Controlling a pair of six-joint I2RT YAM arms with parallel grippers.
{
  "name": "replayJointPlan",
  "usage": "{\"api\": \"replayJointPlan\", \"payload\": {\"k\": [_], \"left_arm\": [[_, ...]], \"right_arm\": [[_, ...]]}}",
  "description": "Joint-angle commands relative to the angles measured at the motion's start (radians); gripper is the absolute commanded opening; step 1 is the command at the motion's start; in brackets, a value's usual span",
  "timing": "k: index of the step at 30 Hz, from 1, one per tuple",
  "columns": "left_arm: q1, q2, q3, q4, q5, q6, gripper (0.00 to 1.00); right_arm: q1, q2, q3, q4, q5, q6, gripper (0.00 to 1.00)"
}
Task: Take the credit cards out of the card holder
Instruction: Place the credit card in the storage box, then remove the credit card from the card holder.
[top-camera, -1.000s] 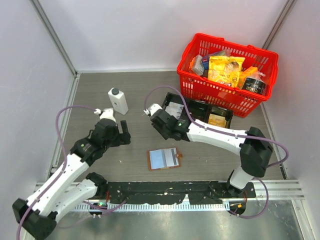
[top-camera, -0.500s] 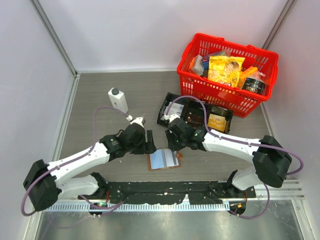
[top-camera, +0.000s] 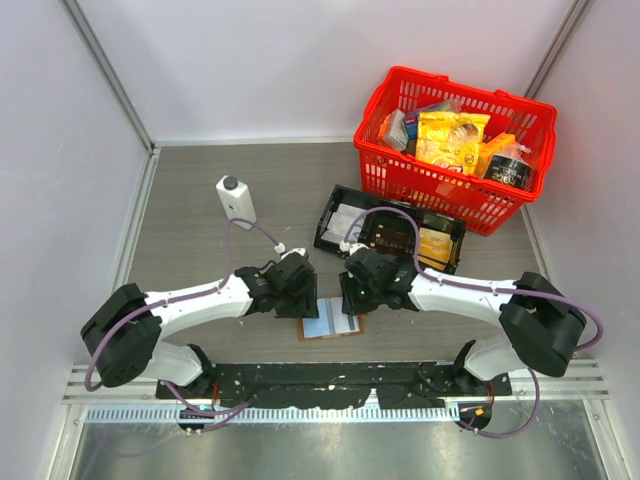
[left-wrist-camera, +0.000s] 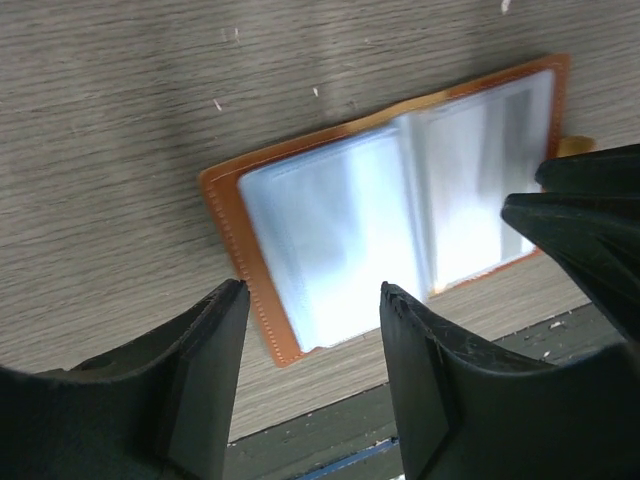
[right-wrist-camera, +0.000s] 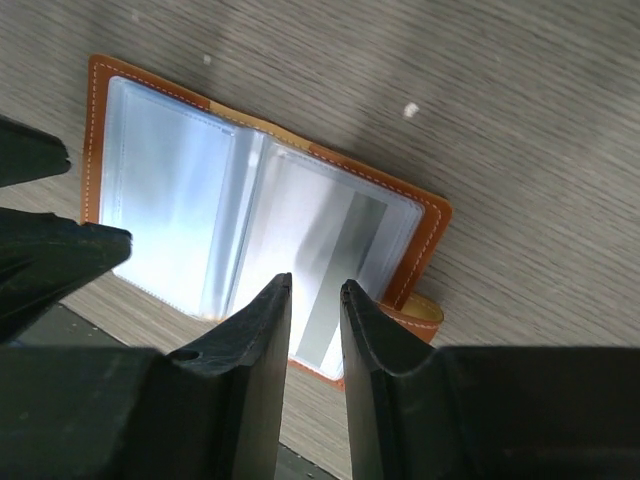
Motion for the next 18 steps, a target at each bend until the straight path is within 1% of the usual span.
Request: {"api": "replayJointPlan", "payload": {"k": [1, 5, 11, 14, 16, 18], "left_arm": [[-0.004, 0.039, 0.014, 0.007, -0.003, -0.039, 0.57], [-0.004, 0.064, 0.007, -0.019, -0.02, -0.051, 0.54], [-0.007, 0.062, -0.001, -0.028, -0.036, -0.068, 0.51], [-0.024, 0.03, 0.027, -0.041, -0.045, -0.074, 0.51], [-0.039, 0.007, 0.063, -0.05, -0.054, -0.072, 0.54], [-0.051, -0.005, 0.1, -0.044, -0.054, -0.071, 0.55]], "right_arm": [[-0.022, -0.05, -0.032, -0.018, 0.024, 0.024, 0.31], [-0.045, -0.077, -0.06, -0.024, 0.023, 0.028, 0.34], [-0.047, -0.116, -0.058, -0.03, 0.013, 0.032, 0.35], [-0.048, -0.154, -0.05, -0.05, 0.023, 0.032, 0.35], [-0.047, -0.166, -0.044, -0.07, 0.024, 0.026, 0.35], [-0.048, -0.174, -0.04, -0.076, 0.024, 0.023, 0.35]]}}
